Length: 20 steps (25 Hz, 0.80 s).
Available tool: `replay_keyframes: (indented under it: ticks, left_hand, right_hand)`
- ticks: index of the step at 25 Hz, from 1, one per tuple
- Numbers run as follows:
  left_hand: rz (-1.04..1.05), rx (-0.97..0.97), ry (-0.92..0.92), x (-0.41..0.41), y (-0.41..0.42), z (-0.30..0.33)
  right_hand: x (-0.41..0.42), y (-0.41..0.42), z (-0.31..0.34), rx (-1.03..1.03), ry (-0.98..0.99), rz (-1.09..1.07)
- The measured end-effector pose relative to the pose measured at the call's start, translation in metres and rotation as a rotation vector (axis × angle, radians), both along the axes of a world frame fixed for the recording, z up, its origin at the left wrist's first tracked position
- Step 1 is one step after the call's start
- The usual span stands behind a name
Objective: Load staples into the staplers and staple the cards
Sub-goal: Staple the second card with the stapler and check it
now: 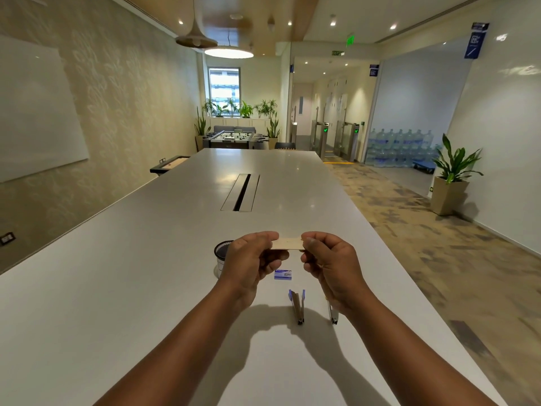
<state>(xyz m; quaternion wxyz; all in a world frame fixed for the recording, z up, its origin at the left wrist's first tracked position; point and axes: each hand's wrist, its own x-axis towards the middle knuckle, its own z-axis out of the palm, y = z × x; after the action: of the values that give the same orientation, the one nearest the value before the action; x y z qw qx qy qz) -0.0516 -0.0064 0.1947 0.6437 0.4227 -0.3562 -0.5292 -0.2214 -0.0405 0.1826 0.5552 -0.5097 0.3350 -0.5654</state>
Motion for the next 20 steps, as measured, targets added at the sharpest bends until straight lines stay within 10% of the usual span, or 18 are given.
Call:
replay_keyframes:
  ticks: [20]
  left_hand:
    - [-0.043, 0.199, 0.270, -0.001, 0.026, 0.018]
  right_hand:
    - [0.003, 0.019, 0.003, 0.137, -0.193, 0.026]
